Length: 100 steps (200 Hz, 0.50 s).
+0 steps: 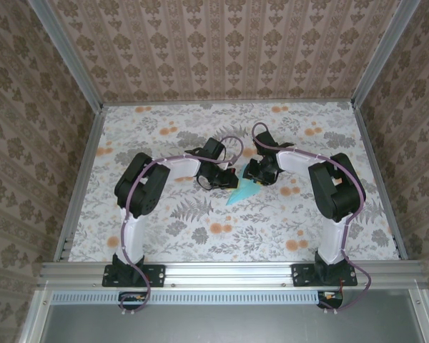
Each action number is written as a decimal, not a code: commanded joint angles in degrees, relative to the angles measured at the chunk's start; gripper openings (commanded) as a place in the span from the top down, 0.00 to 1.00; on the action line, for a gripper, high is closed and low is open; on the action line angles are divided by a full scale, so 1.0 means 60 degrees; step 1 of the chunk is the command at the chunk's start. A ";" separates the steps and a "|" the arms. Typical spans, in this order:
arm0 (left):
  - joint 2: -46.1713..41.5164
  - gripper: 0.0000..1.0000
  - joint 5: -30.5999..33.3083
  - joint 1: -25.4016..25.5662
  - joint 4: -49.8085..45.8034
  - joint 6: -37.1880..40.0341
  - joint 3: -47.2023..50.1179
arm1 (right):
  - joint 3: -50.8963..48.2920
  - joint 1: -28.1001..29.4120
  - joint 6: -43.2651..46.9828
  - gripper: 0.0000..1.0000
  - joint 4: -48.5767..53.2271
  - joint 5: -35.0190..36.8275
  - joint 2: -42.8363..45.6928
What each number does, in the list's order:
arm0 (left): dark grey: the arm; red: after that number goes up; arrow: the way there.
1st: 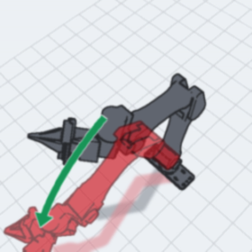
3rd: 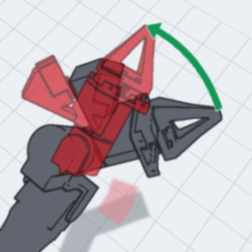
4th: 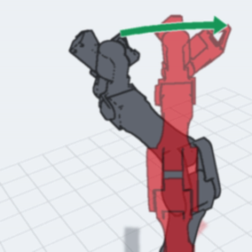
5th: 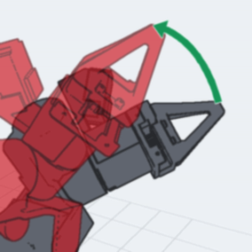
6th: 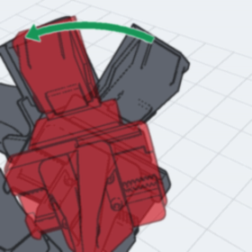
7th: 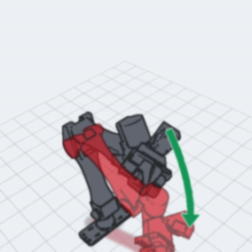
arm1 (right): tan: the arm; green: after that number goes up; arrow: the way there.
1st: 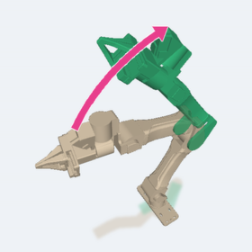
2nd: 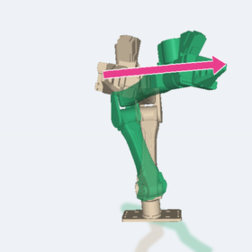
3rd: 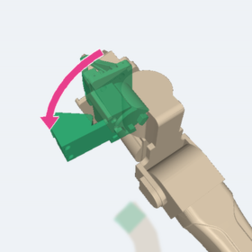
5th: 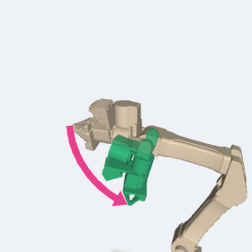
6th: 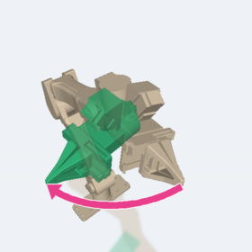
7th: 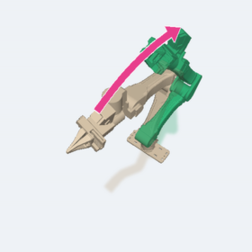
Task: Fold a paper plane with a square sheet of paper (pick it up from the middle)
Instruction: Fourth fold the wing at the center of the table.
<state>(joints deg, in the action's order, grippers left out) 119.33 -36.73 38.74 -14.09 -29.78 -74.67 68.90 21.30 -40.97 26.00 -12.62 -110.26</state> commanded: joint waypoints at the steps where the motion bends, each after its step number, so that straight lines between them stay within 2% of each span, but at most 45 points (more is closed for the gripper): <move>1: 0.0275 1.00 0.0468 0.0031 -0.0568 0.0286 -0.0167 | -0.0418 0.0011 -0.0071 0.57 0.1051 0.0757 -0.0606; 36: 0.0317 1.00 0.0602 0.0046 -0.0721 0.0303 -0.0073 | -0.0380 -0.0070 0.0151 0.56 0.0851 0.0228 0.0012; 69: 0.0355 1.00 0.0687 0.0046 -0.0814 0.0333 0.0006 | -0.0479 -0.0222 0.0660 0.57 -0.0266 -0.0562 0.1201; 100: 0.0356 1.00 0.0747 0.0043 -0.0861 0.0320 0.0053 | -0.1003 -0.0313 0.1151 0.67 -0.1436 -0.1556 0.1895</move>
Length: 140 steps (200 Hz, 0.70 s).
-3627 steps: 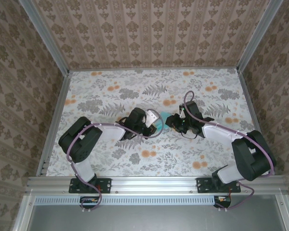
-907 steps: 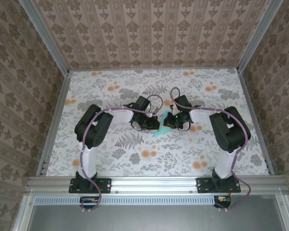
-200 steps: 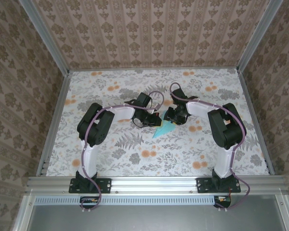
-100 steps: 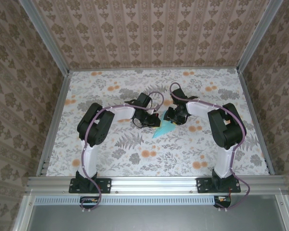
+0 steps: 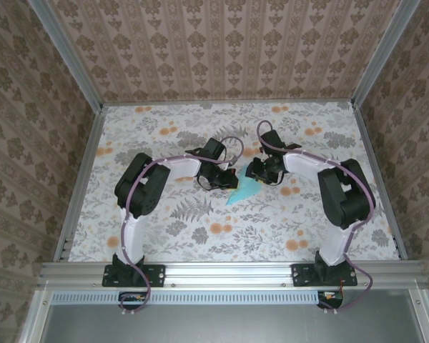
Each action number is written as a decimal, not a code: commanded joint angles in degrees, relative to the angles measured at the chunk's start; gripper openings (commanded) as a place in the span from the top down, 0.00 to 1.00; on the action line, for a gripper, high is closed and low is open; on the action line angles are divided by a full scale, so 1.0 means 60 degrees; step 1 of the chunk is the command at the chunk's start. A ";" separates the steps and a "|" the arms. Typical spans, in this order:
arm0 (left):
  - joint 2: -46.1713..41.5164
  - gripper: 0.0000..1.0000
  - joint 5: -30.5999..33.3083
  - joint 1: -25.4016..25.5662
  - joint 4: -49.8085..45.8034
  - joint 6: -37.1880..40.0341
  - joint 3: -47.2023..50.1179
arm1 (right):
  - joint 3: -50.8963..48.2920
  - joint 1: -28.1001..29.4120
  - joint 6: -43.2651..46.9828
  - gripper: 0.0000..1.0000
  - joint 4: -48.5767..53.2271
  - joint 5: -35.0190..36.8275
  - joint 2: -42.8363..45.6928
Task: Fold a paper plane with a square sheet of paper (pick it up from the middle)
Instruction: Fourth fold the wing at the center of the table.
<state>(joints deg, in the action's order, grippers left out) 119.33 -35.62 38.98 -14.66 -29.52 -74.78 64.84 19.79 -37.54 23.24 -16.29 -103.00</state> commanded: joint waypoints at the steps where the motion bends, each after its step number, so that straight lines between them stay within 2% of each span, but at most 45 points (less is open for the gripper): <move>1: 0.0363 1.00 0.0560 0.0005 -0.0773 0.0276 0.0079 | -0.0351 -0.0061 0.0583 0.67 -0.1019 -0.0982 0.0686; 29: 0.0371 1.00 0.0682 0.0007 -0.0895 0.0290 0.0046 | -0.0746 -0.0036 0.0555 0.82 -0.1870 -0.1990 0.0317; 52: 0.0414 1.00 0.0765 0.0000 -0.1038 0.0305 0.0024 | -0.0929 -0.0035 0.0575 0.88 -0.2330 -0.2351 -0.0026; 97: 0.0466 1.00 0.0946 0.0022 -0.1284 0.0329 -0.0017 | -0.0769 -0.0054 0.0930 0.92 -0.2256 -0.2616 -0.0886; 140: 0.0510 1.00 0.1058 0.0021 -0.1659 0.0466 0.0042 | -0.0638 -0.0422 0.1151 0.93 -0.2002 -0.2212 -0.1322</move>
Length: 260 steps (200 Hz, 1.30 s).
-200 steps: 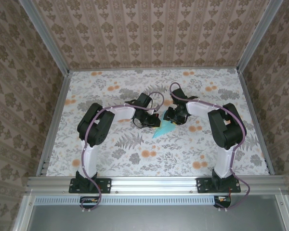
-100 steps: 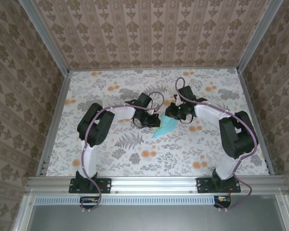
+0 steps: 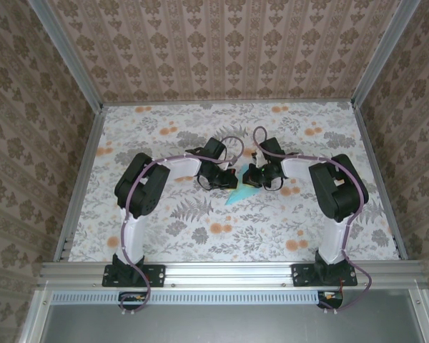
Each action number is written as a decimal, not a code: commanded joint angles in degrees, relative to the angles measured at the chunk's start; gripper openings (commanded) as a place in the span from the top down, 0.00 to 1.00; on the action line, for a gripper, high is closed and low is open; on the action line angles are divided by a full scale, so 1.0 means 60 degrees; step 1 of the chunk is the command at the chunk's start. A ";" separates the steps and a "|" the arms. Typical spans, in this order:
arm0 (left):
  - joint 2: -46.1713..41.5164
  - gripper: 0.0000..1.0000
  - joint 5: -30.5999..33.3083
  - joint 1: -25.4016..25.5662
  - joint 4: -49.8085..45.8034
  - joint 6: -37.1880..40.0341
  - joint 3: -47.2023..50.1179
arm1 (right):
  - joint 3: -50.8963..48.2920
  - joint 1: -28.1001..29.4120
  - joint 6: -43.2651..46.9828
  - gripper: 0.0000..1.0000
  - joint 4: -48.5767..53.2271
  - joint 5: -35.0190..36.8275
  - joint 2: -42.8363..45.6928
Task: Fold a paper plane with a square sheet of paper (pick it up from the middle)
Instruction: Fourth fold the wing at the center of the table.
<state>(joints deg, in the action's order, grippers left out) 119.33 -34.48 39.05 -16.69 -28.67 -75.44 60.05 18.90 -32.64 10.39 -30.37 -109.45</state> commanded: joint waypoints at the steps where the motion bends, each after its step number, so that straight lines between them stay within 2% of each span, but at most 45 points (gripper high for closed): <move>1: 0.0506 1.00 0.0869 0.0010 -0.1320 0.0331 0.0159 | 0.0159 -0.0305 0.0332 0.93 0.0134 0.0144 -0.0254; 89: 0.0547 1.00 0.0635 -0.0007 -0.1321 0.0449 0.0328 | 0.0837 -0.1846 -0.0067 0.93 0.0410 0.1178 -0.0739; 128: 0.0547 1.00 0.0605 -0.0004 -0.1299 0.0511 0.0313 | 0.1248 -0.2120 -0.0068 0.93 0.0722 0.1531 -0.0432; 152: 0.0546 1.00 0.0579 -0.0005 -0.1356 0.0748 0.0262 | 0.1146 -0.2123 -0.0073 0.93 0.0515 0.1180 0.0080; 182: 0.0536 1.00 0.0269 -0.0008 -0.1459 0.1894 0.0043 | 0.0106 -0.1884 -0.0500 0.93 -0.0461 0.0282 0.1168; 205: 0.0559 1.00 0.0135 -0.0091 -0.1989 0.3278 -0.0261 | -0.0608 -0.1277 -0.0757 0.93 -0.0775 0.0093 0.1706; 235: 0.0590 1.00 0.0031 -0.0216 -0.2572 0.4612 -0.0510 | -0.1072 -0.0434 -0.1254 0.93 -0.1215 0.0057 0.1605; 260: 0.0699 1.00 0.0012 -0.0408 -0.2799 0.4938 -0.0727 | -0.1156 -0.0003 -0.1623 0.93 -0.1641 0.0167 0.1188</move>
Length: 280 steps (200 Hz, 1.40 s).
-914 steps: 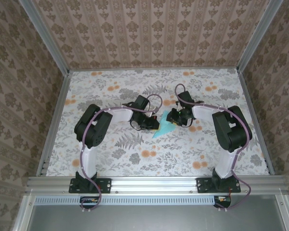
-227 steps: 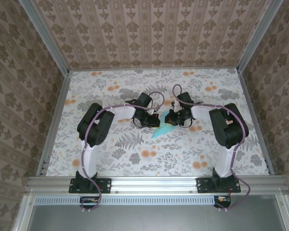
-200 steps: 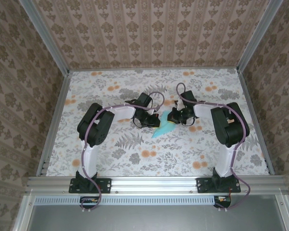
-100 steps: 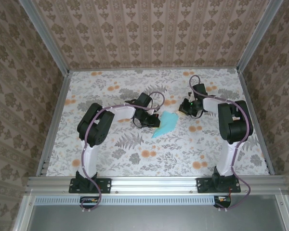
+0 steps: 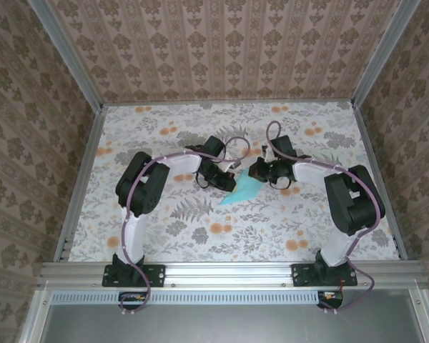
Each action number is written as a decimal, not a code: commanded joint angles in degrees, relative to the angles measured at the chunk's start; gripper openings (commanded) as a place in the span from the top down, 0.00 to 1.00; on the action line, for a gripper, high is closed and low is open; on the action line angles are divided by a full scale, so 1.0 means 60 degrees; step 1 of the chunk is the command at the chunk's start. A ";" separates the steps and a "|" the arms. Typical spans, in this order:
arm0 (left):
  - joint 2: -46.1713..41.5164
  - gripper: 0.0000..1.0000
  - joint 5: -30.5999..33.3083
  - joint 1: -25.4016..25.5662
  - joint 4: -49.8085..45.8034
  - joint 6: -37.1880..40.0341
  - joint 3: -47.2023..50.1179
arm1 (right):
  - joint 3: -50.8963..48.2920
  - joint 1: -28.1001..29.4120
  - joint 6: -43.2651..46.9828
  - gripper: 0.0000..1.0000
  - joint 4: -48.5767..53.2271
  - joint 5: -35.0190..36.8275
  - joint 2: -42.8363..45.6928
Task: Fold a paper plane with a square sheet of paper (pick it up from the middle)
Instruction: Fourth fold the wing at the center of the table.
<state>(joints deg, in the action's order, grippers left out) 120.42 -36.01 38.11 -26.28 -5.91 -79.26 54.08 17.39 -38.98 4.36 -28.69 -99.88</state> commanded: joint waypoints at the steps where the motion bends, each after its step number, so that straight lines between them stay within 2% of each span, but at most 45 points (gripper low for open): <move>1: 0.0514 1.00 0.0263 -0.0255 -0.1200 0.1146 -0.0097 | -0.0164 0.0250 -0.0587 0.94 -0.0659 -0.0120 -0.0428; 81: 0.0229 1.00 -0.0563 -0.0329 -0.0684 0.0370 -0.0133 | -0.0422 0.0405 -0.0949 0.94 -0.1042 0.0380 -0.1365; 104: -0.0309 1.00 -0.0523 -0.0317 -0.0262 -0.0814 -0.0056 | -0.0669 0.0399 -0.1214 0.94 -0.0917 0.0793 -0.1327; 125: -0.1080 0.91 -0.0210 -0.0146 0.0580 -0.2452 0.0397 | -0.1023 0.0407 -0.1742 0.94 -0.0996 0.1179 -0.1178; 132: -0.1339 0.88 0.0359 -0.0055 0.0935 -0.3126 0.0645 | -0.1195 0.0414 -0.1956 0.94 -0.1104 0.1312 -0.1103; 151: -0.1964 0.84 0.0907 0.0309 0.2165 -0.4649 0.1515 | -0.1579 0.0478 -0.2564 0.94 -0.1287 0.1784 -0.0851; 185: -0.2664 0.80 0.2006 0.0914 0.3295 -0.6033 0.2614 | -0.1938 0.0566 -0.3301 0.94 -0.1141 0.2444 -0.0415; 202: -0.2789 0.80 0.2016 0.0902 0.3936 -0.6361 0.3053 | -0.1949 0.0583 -0.3422 0.94 -0.0959 0.2578 -0.0358; 227: -0.2595 0.81 0.1356 0.0936 0.4369 -0.6363 0.3176 | -0.1813 0.0574 -0.3479 0.94 -0.0700 0.2628 -0.0461; 280: -0.2376 0.81 0.1366 0.0794 0.4743 -0.6419 0.3523 | -0.1664 0.0574 -0.3593 0.94 -0.0345 0.2637 -0.0620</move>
<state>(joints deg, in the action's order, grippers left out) 105.08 -27.16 43.72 -0.49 -42.54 -59.51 45.04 20.95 -59.24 -7.57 -19.27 -101.19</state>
